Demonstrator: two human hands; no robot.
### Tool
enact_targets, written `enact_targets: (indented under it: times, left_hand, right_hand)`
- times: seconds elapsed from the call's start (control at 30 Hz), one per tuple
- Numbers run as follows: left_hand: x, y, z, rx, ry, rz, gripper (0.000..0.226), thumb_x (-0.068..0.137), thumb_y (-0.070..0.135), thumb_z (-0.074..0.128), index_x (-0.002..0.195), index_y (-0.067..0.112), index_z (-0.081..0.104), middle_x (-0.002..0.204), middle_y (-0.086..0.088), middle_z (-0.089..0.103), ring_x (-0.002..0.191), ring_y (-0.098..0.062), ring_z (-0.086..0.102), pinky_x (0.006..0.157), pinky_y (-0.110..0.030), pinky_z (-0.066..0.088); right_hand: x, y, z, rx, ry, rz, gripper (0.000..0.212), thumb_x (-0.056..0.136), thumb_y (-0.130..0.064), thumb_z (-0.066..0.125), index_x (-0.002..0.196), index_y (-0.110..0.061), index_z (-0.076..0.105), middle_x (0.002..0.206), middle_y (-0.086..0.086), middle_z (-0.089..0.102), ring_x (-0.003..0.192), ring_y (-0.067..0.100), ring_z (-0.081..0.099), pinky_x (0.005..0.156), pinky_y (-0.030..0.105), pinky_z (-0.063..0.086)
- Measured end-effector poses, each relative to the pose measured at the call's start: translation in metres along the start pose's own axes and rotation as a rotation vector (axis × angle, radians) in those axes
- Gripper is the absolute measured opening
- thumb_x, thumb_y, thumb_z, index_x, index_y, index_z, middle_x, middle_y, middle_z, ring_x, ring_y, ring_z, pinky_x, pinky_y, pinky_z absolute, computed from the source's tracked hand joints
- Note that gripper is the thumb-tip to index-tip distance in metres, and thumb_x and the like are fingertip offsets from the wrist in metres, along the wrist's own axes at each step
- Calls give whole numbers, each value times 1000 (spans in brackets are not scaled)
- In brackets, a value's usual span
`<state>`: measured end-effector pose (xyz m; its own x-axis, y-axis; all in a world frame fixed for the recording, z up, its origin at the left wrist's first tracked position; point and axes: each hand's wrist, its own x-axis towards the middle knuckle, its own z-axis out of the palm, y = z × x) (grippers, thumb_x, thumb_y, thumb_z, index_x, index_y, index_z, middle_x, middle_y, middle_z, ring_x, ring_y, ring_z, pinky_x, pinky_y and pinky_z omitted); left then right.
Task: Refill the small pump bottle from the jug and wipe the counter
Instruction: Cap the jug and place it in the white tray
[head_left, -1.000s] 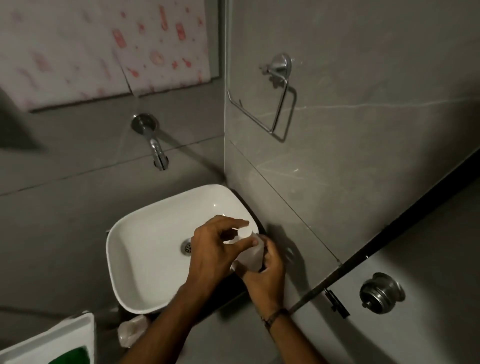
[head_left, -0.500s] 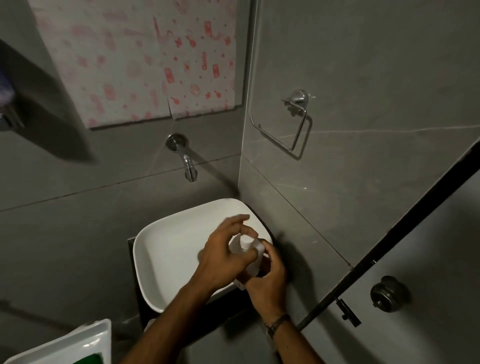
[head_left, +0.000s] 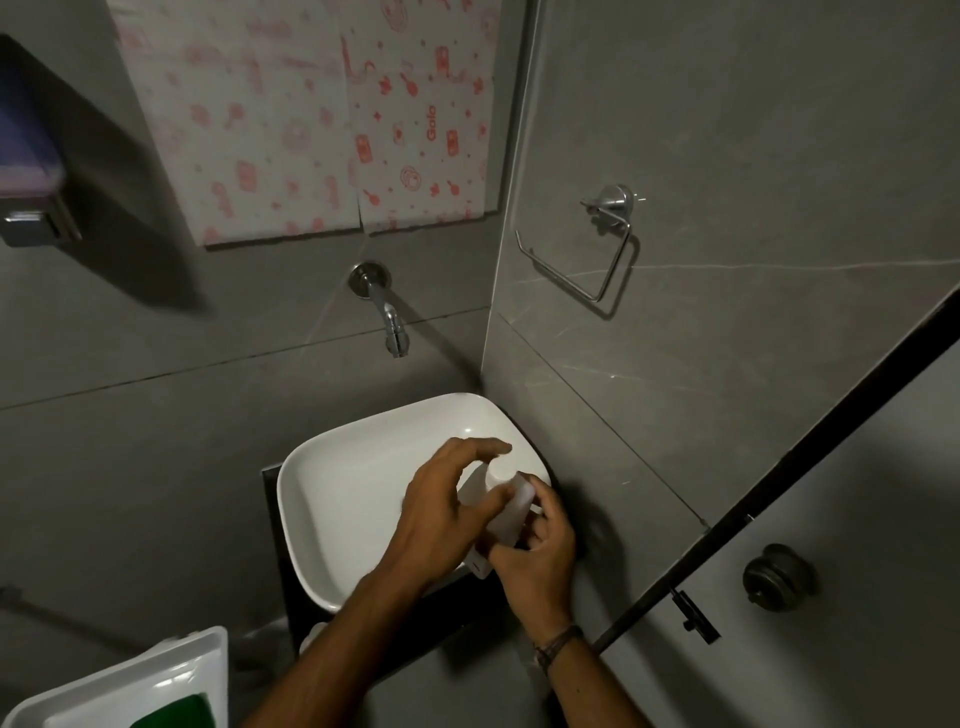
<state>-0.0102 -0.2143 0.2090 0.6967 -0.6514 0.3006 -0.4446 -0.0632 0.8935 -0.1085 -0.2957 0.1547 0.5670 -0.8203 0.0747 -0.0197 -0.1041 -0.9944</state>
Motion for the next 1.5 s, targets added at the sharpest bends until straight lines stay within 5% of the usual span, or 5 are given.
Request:
enact_targets:
  times: [0.13, 1.03, 1.23, 1.37, 1.5]
  left_hand:
    - [-3, -1, 3, -3, -9, -16, 20, 94, 36, 62, 113, 36, 67, 138, 12, 63, 135, -12, 53, 114, -38, 45]
    - [9, 8, 29, -2, 92, -43, 32, 94, 37, 62, 120, 21, 70, 141, 8, 58, 130, -4, 51, 110, -16, 41]
    - [12, 3, 33, -20, 92, -61, 34, 95, 36, 54, 125, 25, 66, 134, 8, 67, 124, -10, 61, 110, -37, 52]
    - [17, 2, 34, 62, 153, -53, 25, 89, 42, 69, 113, 36, 68, 135, 6, 64, 124, -10, 58, 107, -33, 51]
    - [18, 0, 30, -30, 96, -82, 34, 95, 30, 56, 128, 34, 64, 135, 14, 67, 125, -1, 60, 103, -15, 49]
  right_hand:
    - [0, -2, -2, 22, -13, -6, 75, 73, 9, 83, 119, -45, 60, 132, -5, 65, 119, 19, 64, 71, 14, 59]
    - [31, 3, -18, -15, -67, -39, 72, 79, 6, 78, 120, -49, 58, 133, -9, 63, 120, 13, 62, 80, 22, 62]
    - [41, 10, -21, -19, -91, -20, 72, 76, 5, 80, 123, -44, 58, 135, -7, 63, 119, 14, 62, 87, 32, 62]
    - [46, 14, -22, -37, -114, -41, 74, 73, 1, 85, 121, -48, 57, 129, -18, 62, 114, 4, 62, 72, 10, 56]
    - [54, 16, -20, -30, -127, 5, 77, 71, 4, 86, 121, -46, 59, 128, -18, 63, 118, 13, 64, 84, 23, 61]
